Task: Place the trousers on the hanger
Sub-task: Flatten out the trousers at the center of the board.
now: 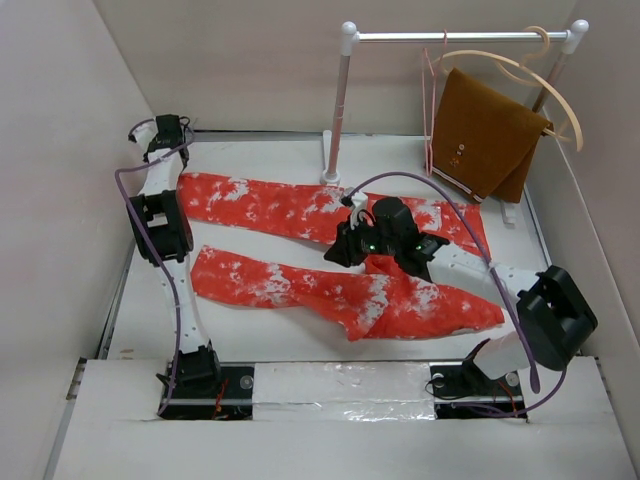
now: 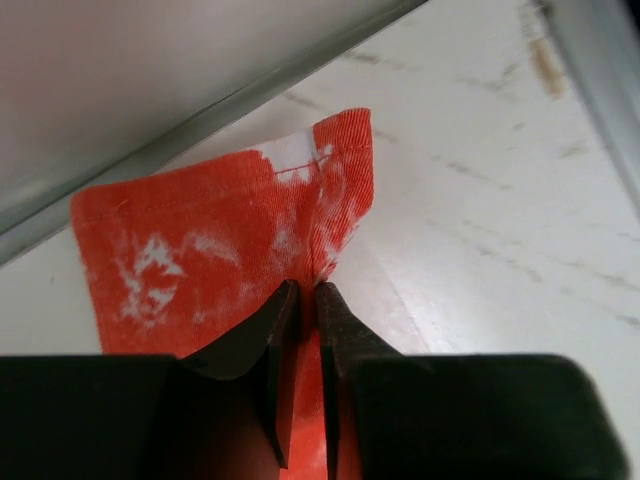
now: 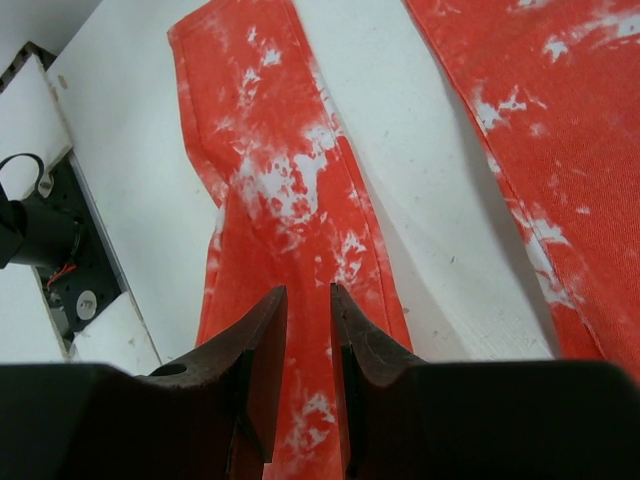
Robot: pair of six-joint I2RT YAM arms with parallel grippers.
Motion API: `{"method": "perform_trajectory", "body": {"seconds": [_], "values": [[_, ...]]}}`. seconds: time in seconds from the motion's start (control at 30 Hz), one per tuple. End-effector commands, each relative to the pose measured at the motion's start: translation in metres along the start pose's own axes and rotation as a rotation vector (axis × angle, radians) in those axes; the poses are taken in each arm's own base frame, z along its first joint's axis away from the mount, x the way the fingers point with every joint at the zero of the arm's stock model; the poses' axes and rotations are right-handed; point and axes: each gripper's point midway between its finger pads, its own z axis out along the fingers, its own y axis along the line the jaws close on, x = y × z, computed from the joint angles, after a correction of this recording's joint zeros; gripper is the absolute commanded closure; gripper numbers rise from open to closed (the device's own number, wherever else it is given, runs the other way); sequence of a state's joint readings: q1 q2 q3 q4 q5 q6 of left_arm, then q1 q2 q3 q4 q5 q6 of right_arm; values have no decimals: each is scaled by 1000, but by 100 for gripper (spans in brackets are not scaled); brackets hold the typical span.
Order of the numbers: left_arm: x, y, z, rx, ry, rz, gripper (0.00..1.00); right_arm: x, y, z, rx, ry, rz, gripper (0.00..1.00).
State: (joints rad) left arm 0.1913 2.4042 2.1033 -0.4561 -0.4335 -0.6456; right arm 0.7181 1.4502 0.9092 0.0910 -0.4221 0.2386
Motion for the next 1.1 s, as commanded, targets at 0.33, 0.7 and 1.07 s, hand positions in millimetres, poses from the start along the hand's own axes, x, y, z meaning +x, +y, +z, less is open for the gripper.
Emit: {"method": "perform_trajectory", "body": {"seconds": [0.33, 0.7, 1.07], "values": [[-51, -45, -70, 190, -144, 4, 47, -29, -3, 2, 10, -78, -41, 67], [69, 37, -167, 297, 9, -89, 100, -44, 2, -16, 49, -154, -59, 100], [152, 187, -190, 42, 159, -176, 100, -52, 14, -26, 16, -189, -64, 96]]}}
